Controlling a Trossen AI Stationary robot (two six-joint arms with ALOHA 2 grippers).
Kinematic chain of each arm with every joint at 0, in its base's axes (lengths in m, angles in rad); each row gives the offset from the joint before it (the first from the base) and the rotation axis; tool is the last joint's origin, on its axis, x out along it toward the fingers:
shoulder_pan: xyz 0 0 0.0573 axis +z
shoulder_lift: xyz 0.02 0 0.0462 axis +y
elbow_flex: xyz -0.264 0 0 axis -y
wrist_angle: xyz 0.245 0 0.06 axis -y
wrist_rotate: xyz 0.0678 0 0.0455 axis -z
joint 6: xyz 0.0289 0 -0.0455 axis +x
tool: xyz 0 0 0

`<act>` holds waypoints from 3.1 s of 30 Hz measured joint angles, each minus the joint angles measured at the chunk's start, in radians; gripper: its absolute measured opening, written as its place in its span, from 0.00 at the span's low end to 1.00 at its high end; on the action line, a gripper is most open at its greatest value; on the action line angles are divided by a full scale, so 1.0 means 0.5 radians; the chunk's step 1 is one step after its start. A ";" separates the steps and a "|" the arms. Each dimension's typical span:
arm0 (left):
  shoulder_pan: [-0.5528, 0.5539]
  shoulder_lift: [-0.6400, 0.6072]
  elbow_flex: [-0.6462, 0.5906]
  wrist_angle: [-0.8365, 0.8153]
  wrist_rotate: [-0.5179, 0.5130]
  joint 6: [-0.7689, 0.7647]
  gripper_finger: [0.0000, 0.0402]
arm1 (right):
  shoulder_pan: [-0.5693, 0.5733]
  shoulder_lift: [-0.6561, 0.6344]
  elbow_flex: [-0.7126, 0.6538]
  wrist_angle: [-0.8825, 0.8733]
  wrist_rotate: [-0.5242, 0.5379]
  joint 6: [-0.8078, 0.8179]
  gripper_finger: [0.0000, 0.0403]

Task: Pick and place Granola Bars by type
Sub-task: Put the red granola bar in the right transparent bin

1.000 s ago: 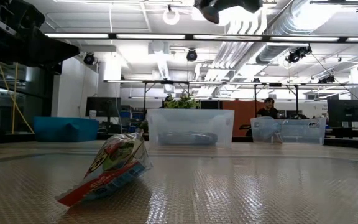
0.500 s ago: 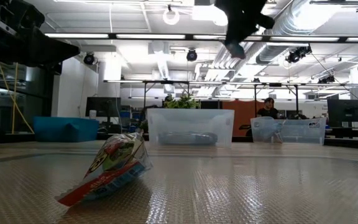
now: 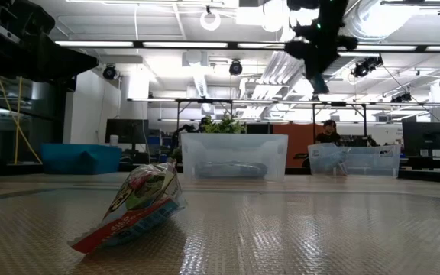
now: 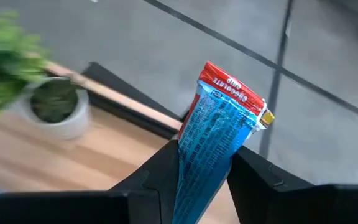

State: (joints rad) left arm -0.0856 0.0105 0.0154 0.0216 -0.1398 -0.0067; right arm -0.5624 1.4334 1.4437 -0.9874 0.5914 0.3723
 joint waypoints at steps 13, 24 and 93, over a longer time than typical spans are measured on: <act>0.000 0.001 0.000 0.000 0.001 0.000 0.00 | -0.600 0.002 -0.665 0.472 -0.350 0.062 0.28; 0.000 0.000 0.000 0.000 0.001 0.000 0.00 | -0.765 0.002 -1.123 1.047 -0.528 0.246 0.28; 0.001 0.001 0.000 0.000 0.001 0.001 0.00 | 1.061 -0.060 0.133 1.205 -1.530 -0.388 0.57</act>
State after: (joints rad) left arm -0.0853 0.0109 0.0154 0.0214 -0.1394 -0.0063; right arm -0.0321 1.4034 1.5100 -0.3851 -0.1738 0.1785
